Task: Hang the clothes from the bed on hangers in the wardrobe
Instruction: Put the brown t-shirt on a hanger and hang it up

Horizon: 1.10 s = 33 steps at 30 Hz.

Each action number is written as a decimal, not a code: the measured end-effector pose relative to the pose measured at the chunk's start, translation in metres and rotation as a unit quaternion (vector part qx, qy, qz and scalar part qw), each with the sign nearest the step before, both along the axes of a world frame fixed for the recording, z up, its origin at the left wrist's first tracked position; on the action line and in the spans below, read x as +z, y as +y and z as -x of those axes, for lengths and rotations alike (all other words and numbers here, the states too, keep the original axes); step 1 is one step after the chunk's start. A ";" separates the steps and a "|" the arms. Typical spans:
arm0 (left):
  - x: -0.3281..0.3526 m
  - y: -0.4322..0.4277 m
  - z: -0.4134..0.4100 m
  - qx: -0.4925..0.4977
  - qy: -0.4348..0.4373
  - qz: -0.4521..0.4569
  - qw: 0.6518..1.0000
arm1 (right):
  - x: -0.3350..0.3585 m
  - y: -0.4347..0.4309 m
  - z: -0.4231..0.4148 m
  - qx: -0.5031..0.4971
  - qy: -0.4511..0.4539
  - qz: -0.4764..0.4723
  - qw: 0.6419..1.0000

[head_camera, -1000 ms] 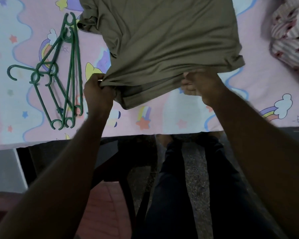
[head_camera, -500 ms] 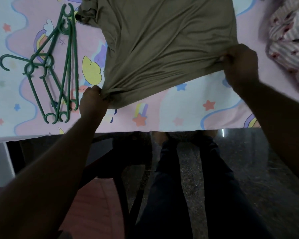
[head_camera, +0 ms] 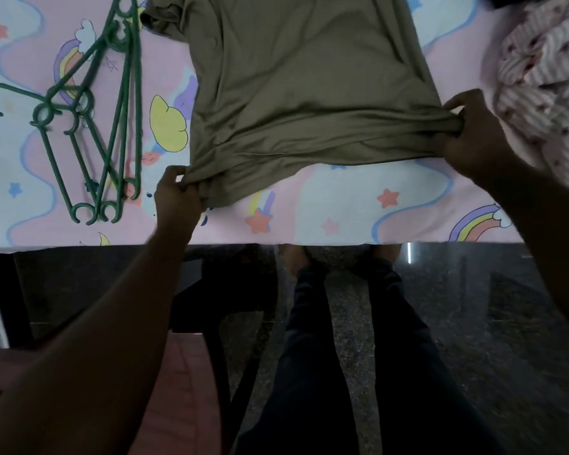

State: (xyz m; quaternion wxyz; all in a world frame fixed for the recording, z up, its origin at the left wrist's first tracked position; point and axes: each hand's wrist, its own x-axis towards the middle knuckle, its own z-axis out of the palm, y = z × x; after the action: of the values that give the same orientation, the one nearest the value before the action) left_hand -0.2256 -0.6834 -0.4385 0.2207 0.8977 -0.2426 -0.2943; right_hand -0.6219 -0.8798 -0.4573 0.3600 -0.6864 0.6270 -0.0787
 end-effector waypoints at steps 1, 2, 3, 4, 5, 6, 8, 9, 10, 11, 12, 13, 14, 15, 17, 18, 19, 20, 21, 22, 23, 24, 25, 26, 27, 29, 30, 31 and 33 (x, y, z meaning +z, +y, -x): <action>0.001 0.000 0.000 -0.042 0.019 -0.001 0.999 | -0.002 0.001 0.001 0.009 0.032 -0.016 0.999; 0.003 -0.002 -0.001 -0.078 0.028 -0.023 0.996 | -0.007 0.000 0.005 0.033 0.074 -0.009 0.997; 0.005 -0.004 -0.003 -0.101 0.031 -0.024 0.994 | -0.005 -0.001 0.005 0.053 0.104 -0.016 0.993; 0.011 -0.008 -0.005 -0.135 0.033 -0.046 0.989 | -0.001 -0.005 0.006 0.069 0.121 -0.025 0.990; 0.014 -0.011 -0.009 -0.161 0.056 -0.070 0.983 | 0.005 -0.010 0.005 0.077 0.133 -0.047 0.987; 0.019 -0.013 -0.015 -0.216 0.079 -0.089 0.969 | 0.011 -0.015 0.006 0.083 0.136 -0.067 0.985; 0.035 -0.011 -0.029 -0.261 0.091 -0.071 0.958 | 0.024 -0.026 0.009 0.036 0.029 -0.111 0.993; 0.045 -0.006 -0.038 -0.225 0.074 -0.039 0.971 | 0.030 -0.030 0.014 -0.013 -0.052 -0.117 0.992; 0.047 0.001 -0.047 -0.154 0.060 -0.032 0.986 | 0.034 -0.032 0.021 -0.069 -0.147 -0.113 0.980; 0.051 0.008 -0.052 -0.093 0.040 -0.039 0.994 | 0.035 -0.031 0.030 -0.122 -0.219 -0.117 0.961; 0.050 0.017 -0.049 -0.060 0.034 -0.075 0.995 | 0.032 -0.027 0.040 -0.176 -0.264 -0.147 0.937; 0.050 0.027 -0.041 -0.052 0.040 -0.108 0.992 | 0.029 -0.020 0.049 -0.215 -0.283 -0.187 0.916; 0.044 0.040 -0.032 -0.042 0.070 -0.132 0.988 | 0.027 -0.008 0.052 -0.238 -0.285 -0.226 0.901; 0.040 0.052 -0.022 -0.041 0.107 -0.149 0.982 | 0.024 0.005 0.054 -0.239 -0.260 -0.256 0.900; 0.028 0.066 -0.008 0.011 0.173 -0.174 0.969 | 0.014 0.029 0.052 -0.197 -0.174 -0.292 0.920; 0.024 0.069 0.000 0.026 0.182 -0.180 0.966 | 0.013 0.039 0.048 -0.184 -0.129 -0.291 0.930; 0.021 0.069 0.005 0.046 0.187 -0.180 0.965 | 0.013 0.043 0.047 -0.173 -0.087 -0.283 0.939; 0.020 0.066 0.011 0.045 0.173 -0.179 0.967 | 0.012 0.047 0.045 -0.162 -0.067 -0.284 0.943; 0.028 0.062 0.018 0.038 0.150 -0.167 0.974 | 0.018 0.048 0.040 -0.139 -0.040 -0.288 0.946; 0.035 0.058 0.024 0.022 0.130 -0.155 0.979 | 0.025 0.047 0.036 -0.114 -0.022 -0.295 0.948; 0.047 0.051 0.027 0.006 0.112 -0.134 0.985 | 0.040 0.042 0.031 -0.078 0.002 -0.296 0.952; 0.060 0.042 0.029 0.008 0.106 -0.109 0.988 | 0.053 0.035 0.026 -0.053 0.011 -0.288 0.956; 0.073 0.033 0.029 0.020 0.110 -0.082 0.990 | 0.072 0.027 0.019 -0.045 0.002 -0.270 0.962; 0.095 0.021 0.026 0.038 0.123 -0.037 0.991 | 0.097 0.014 0.013 -0.055 -0.035 -0.237 0.969; 0.115 0.013 0.023 0.050 0.139 0.013 0.989 | 0.125 0.004 0.006 -0.086 -0.090 -0.203 0.971; 0.170 -0.003 0.019 0.062 0.179 0.129 0.973 | 0.190 -0.016 -0.001 -0.151 -0.193 -0.110 0.963; 0.192 -0.006 0.018 0.089 0.197 0.186 0.959 | 0.212 -0.022 0.002 -0.173 -0.232 -0.074 0.954; 0.218 -0.005 0.015 0.136 0.206 0.244 0.938 | 0.238 -0.025 0.007 -0.193 -0.268 -0.053 0.942; 0.244 0.012 0.012 0.246 0.214 0.298 0.897 | 0.261 -0.019 0.025 -0.244 -0.324 -0.071 0.912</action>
State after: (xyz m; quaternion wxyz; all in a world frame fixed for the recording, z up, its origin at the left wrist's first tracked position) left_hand -0.2378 -0.6710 -0.1945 0.5900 0.7363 -0.0369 -0.3292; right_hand -0.6468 -0.8987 -0.1963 0.5606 -0.4219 0.6278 -0.3371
